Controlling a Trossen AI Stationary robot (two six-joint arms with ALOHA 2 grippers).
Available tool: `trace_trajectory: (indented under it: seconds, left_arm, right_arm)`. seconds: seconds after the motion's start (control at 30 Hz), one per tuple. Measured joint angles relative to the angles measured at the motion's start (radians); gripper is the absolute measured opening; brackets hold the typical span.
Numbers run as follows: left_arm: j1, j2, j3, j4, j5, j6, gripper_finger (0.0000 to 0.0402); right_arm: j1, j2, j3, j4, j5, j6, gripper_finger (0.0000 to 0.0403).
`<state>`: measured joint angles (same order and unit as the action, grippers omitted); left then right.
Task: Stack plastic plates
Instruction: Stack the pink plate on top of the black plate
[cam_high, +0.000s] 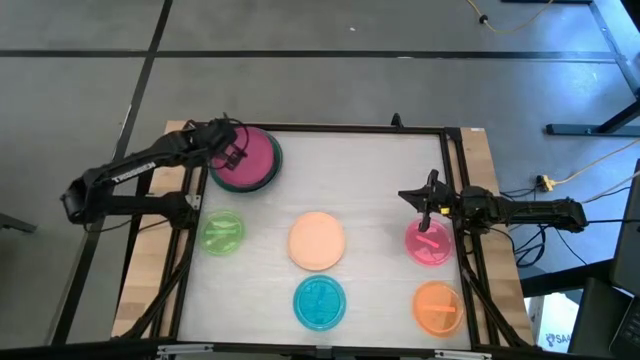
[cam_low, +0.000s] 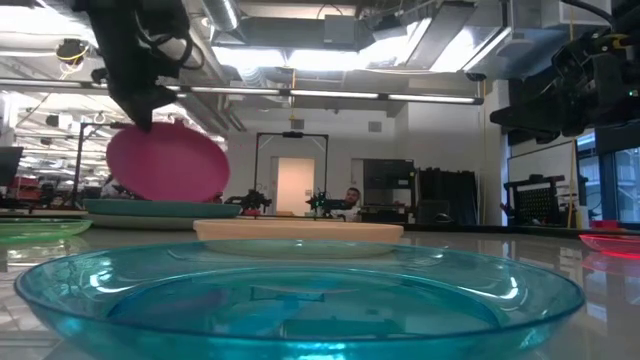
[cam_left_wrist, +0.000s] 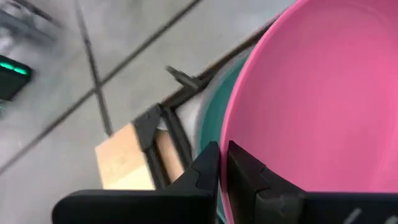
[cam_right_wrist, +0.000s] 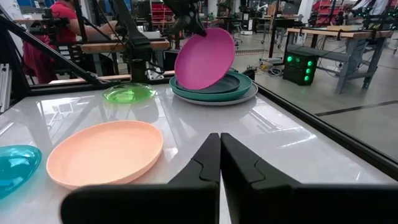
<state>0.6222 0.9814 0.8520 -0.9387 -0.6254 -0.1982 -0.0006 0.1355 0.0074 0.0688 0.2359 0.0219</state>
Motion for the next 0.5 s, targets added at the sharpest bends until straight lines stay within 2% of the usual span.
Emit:
trace_trajectory:
  seconds: [0.23, 0.4, 0.5]
  left_arm:
    - [0.042, 0.067, 0.000, 0.019, 0.057, 0.007, 0.0012]
    - [0.062, 0.113, 0.000, 0.020, 0.057, 0.042, 0.0015]
    - [0.074, 0.123, 0.000, 0.019, 0.041, 0.045, 0.0031]
  right_arm:
    - [0.000, 0.000, 0.000, -0.008, 0.000, 0.000, 0.0005]
    - [0.000, 0.000, 0.000, -0.009, 0.000, 0.000, 0.0005]
    - [0.000, 0.000, 0.000, -0.010, 0.000, 0.000, 0.0005]
